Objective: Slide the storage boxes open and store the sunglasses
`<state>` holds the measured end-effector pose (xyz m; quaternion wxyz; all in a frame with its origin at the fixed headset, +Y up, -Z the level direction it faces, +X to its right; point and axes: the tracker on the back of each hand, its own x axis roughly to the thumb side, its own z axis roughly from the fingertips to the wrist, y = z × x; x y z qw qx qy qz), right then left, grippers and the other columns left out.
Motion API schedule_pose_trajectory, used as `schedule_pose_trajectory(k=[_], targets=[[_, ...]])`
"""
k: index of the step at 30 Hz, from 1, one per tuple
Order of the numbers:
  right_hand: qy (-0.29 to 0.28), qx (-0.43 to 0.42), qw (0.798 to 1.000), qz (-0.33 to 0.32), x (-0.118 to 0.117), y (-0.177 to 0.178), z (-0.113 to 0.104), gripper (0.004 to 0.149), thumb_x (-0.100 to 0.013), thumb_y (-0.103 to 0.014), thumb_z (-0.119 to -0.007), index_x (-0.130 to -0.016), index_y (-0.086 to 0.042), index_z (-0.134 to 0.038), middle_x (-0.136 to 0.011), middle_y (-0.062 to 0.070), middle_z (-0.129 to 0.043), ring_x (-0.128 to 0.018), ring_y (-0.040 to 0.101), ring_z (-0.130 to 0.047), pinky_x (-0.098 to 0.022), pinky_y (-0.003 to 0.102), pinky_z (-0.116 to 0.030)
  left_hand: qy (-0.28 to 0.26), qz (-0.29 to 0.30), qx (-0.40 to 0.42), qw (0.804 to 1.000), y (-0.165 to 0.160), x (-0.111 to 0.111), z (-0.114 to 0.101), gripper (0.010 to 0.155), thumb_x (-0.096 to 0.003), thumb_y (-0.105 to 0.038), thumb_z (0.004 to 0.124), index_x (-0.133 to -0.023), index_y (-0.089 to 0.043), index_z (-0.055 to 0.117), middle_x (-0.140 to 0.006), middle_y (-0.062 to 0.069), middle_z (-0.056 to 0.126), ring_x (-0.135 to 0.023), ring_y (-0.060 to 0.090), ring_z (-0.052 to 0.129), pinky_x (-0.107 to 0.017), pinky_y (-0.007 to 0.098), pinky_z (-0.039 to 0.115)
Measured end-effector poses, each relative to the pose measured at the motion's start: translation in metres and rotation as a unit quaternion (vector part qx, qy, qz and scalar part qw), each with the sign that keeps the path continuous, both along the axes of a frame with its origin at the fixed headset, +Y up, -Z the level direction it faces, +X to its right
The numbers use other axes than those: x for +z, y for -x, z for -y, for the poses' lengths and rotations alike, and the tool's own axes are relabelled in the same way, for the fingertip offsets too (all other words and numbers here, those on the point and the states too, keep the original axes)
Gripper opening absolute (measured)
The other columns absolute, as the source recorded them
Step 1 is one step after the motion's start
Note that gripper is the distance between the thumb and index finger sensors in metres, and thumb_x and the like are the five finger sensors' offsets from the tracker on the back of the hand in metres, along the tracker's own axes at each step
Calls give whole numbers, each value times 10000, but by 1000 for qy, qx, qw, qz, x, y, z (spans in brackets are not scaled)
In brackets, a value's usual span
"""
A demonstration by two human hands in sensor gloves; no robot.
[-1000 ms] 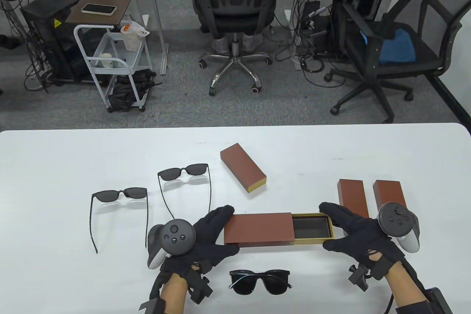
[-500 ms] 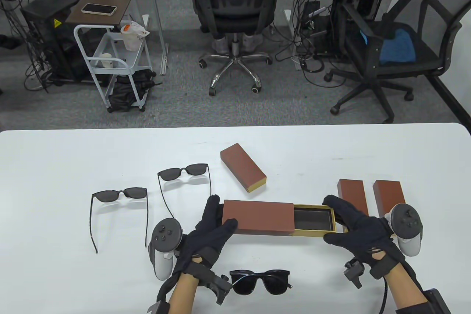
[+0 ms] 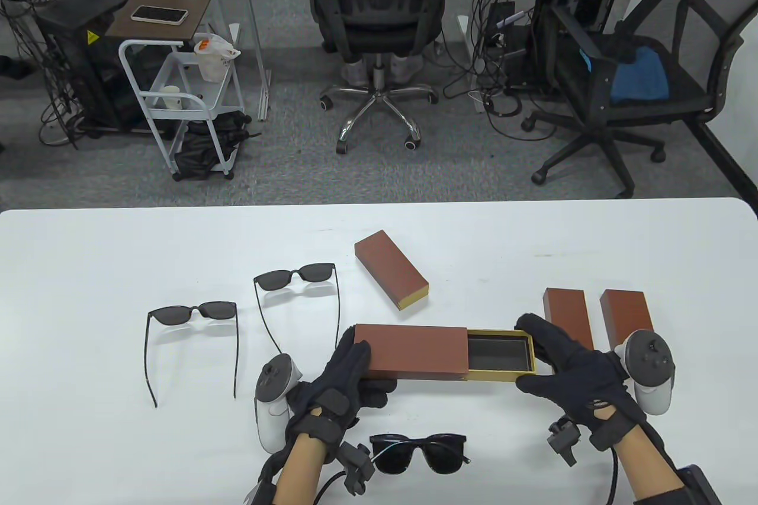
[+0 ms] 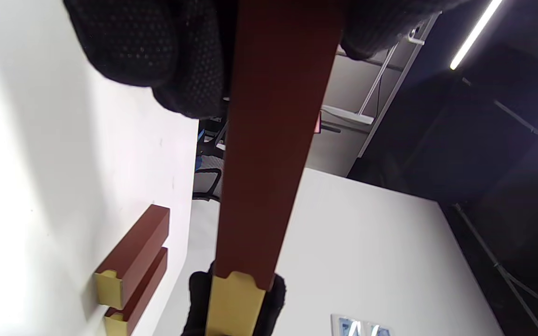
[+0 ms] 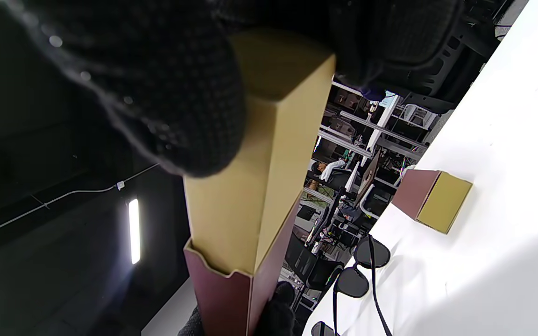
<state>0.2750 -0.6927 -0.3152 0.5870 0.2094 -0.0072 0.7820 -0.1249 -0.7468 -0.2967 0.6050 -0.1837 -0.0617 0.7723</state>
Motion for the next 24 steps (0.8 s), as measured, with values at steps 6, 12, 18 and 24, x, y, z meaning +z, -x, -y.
schedule_pose_trajectory(k=[6,12,18,24], targets=[[-13,40,999,15,3,10,3,929,-266,-387,-1021,-994,-220,-469,-1041,156,-530,-910,408,-660,-679,521,-629,-19,-75,-29,997,8,3,-4,755,-609,-569,551,-1186,-168,275,-954,140,762,-656,262,926,-472,453,816],[0,140,988,68,9,28,10,926,-260,-437,-1010,-983,-180,-491,-1023,194,-543,-891,446,-655,-659,549,-623,-28,-164,-34,985,28,5,-6,734,-605,-598,521,-1179,-172,350,-885,114,814,-567,223,944,-412,426,825],[-28,328,944,-31,20,76,28,825,-288,-488,-969,-965,-208,-591,-1024,184,-577,-892,457,-651,-657,566,-613,-27,-230,-70,970,44,8,-7,724,-605,-629,521,-1166,-185,412,-848,93,840,-537,202,952,-397,416,830],[-105,411,902,-84,38,133,37,563,-316,-472,-929,-820,-245,-823,-920,141,-789,-799,416,-809,-595,552,-704,-20,-243,-62,968,52,7,-3,719,-605,-631,525,-1163,-187,433,-840,96,842,-537,209,949,-403,429,823]])
